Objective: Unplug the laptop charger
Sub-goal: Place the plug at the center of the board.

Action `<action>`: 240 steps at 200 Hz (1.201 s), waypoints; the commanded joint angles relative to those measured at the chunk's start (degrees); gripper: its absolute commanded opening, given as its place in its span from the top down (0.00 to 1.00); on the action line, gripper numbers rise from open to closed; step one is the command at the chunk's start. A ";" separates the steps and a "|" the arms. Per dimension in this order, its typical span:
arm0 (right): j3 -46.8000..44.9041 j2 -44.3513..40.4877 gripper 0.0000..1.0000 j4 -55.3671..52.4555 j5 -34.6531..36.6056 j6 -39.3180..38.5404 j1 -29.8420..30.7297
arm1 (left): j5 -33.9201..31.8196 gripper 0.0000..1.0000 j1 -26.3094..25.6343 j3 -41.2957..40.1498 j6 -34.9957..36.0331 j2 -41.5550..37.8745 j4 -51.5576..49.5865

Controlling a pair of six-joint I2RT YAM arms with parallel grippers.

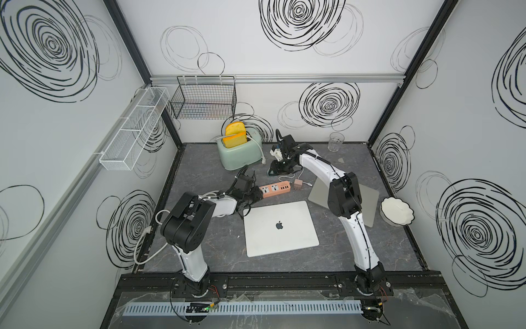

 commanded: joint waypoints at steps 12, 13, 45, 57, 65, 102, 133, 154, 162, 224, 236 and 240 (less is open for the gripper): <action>-2.79 1.24 0.77 2.76 -4.96 0.33 0.72 | 1.58 0.36 -1.28 0.06 3.60 -0.48 -13.78; -2.97 1.17 0.77 2.88 -4.95 0.31 0.70 | 1.63 0.36 -1.32 0.16 3.68 -0.57 -13.83; -6.56 0.55 0.74 4.88 -6.16 1.08 0.66 | 2.22 0.25 -1.54 1.57 5.76 -3.77 -15.28; -7.72 0.21 0.73 5.18 -6.18 1.14 0.63 | 2.46 0.18 -1.55 1.97 6.53 -5.17 -15.94; -8.51 -0.06 0.72 5.46 -6.01 1.13 0.66 | 2.66 0.13 -1.54 2.18 7.08 -6.14 -16.32; -9.96 -0.91 0.61 6.05 -5.25 0.87 0.62 | 4.36 0.10 -1.46 3.08 9.45 -10.71 -18.19; -9.56 -1.65 0.47 5.64 -4.39 0.59 0.60 | 5.47 0.01 -1.11 2.46 11.08 -16.31 -18.33; -9.30 -2.64 0.36 5.62 -3.83 0.38 0.65 | 5.20 0.03 -0.94 2.37 12.46 -19.96 -19.13; -9.04 -3.08 0.30 5.48 -3.42 0.19 0.65 | 4.94 0.03 -0.93 2.37 12.93 -21.20 -19.43; -8.22 -10.75 0.04 4.22 3.15 -3.88 0.62 | 0.73 0.03 -0.78 1.67 17.10 -28.74 -22.25; -10.03 -14.13 0.01 4.72 5.10 -4.73 0.61 | 1.56 0.03 0.49 1.28 17.98 -29.33 -22.74; -10.92 -15.45 0.01 5.08 5.74 -4.88 0.60 | 2.00 0.03 1.09 1.23 18.11 -29.47 -23.12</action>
